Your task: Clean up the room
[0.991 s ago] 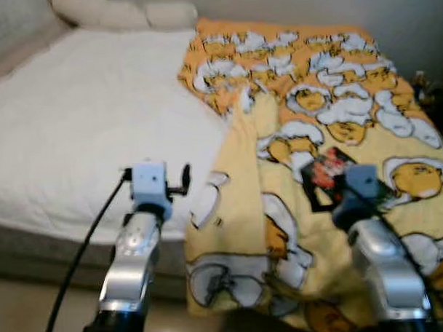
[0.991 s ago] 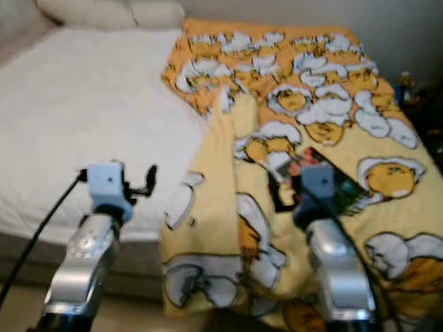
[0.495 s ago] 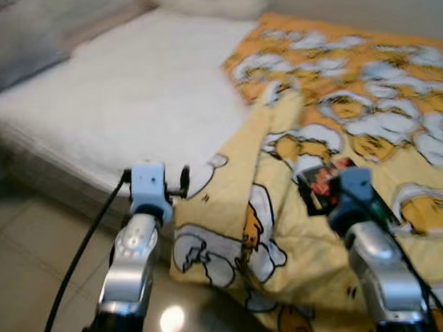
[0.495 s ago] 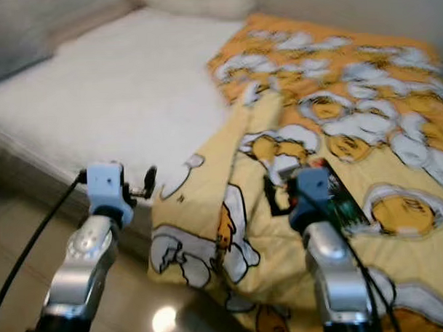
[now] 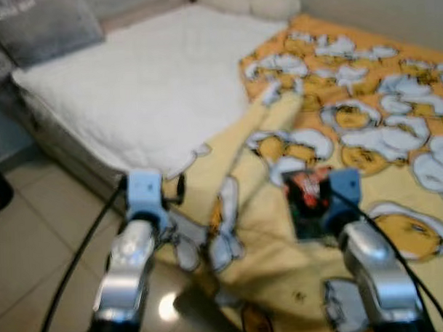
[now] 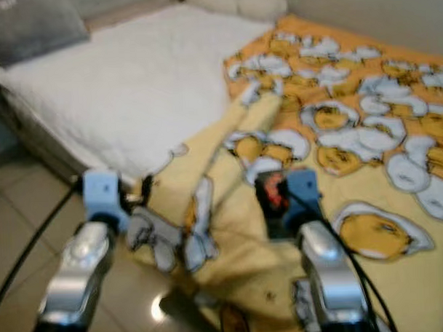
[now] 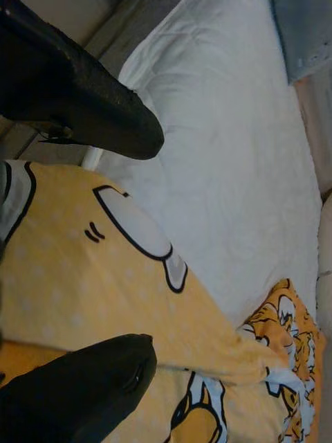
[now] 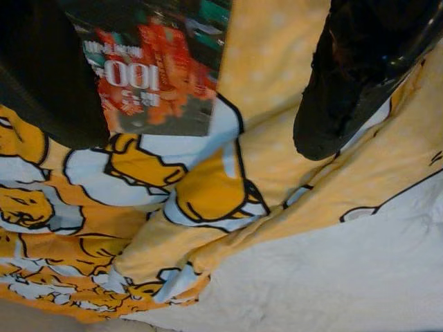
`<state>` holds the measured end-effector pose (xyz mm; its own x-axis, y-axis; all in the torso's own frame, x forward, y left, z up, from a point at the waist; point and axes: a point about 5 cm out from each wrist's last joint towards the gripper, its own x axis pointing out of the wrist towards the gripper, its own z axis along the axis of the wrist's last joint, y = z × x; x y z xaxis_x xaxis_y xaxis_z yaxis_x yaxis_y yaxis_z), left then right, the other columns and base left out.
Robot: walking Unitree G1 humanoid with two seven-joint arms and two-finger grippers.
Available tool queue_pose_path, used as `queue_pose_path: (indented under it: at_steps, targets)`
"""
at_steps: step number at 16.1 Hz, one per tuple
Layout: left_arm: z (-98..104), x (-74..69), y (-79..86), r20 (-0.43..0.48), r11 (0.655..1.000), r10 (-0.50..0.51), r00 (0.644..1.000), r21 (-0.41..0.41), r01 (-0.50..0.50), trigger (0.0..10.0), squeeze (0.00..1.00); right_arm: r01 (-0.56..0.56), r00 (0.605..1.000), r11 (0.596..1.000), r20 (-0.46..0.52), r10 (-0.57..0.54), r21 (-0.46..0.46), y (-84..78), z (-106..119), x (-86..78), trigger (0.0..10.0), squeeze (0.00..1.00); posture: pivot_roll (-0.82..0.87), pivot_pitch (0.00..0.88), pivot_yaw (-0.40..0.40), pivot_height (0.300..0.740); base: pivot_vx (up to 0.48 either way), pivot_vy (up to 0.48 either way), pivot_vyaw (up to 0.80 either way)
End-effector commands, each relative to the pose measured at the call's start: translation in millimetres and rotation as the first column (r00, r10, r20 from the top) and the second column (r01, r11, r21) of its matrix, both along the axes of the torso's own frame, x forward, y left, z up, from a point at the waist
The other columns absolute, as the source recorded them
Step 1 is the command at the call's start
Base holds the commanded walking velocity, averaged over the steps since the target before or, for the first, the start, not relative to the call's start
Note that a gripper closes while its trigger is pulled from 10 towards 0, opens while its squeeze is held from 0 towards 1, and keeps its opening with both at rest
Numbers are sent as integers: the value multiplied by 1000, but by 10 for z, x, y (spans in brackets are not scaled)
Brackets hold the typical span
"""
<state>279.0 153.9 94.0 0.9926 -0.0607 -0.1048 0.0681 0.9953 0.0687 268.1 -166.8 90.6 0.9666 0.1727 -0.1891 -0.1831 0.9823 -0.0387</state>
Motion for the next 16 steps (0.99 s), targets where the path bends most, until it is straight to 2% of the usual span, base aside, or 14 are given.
queue_pose_path:
  at_steps: [1, 7, 8, 16]
  targets:
    - [62, -1, -67, 41, 999, -30, 999, -35, 32, 10000, 961, 1, 1000, 1000, 0, -1, -17, -53, 12, -1, 10000, 1000, -96, 0, 15, 740, 0, 0, 0]
    - [32, -21, -74, 42, 999, -41, 998, -15, 41, 10000, 949, -30, 1000, 999, -9, 30, -15, -32, -7, -5, 10000, 1000, -93, 0, 18, 740, 0, 0, 0]
    - [21, -31, -93, 38, 998, -66, 997, -9, 67, 10000, 937, -33, 999, 999, -12, 33, -12, -36, -13, -2, 10000, 1000, -93, 0, 18, 740, 0, 0, 0]
    - [-20, -77, -106, 14, 994, -105, 994, 34, 105, 10000, 886, 1, 1000, 1000, -26, -1, 2, -136, -14, 124, 10000, 1000, -88, 0, 9, 740, 0, 0, 0]
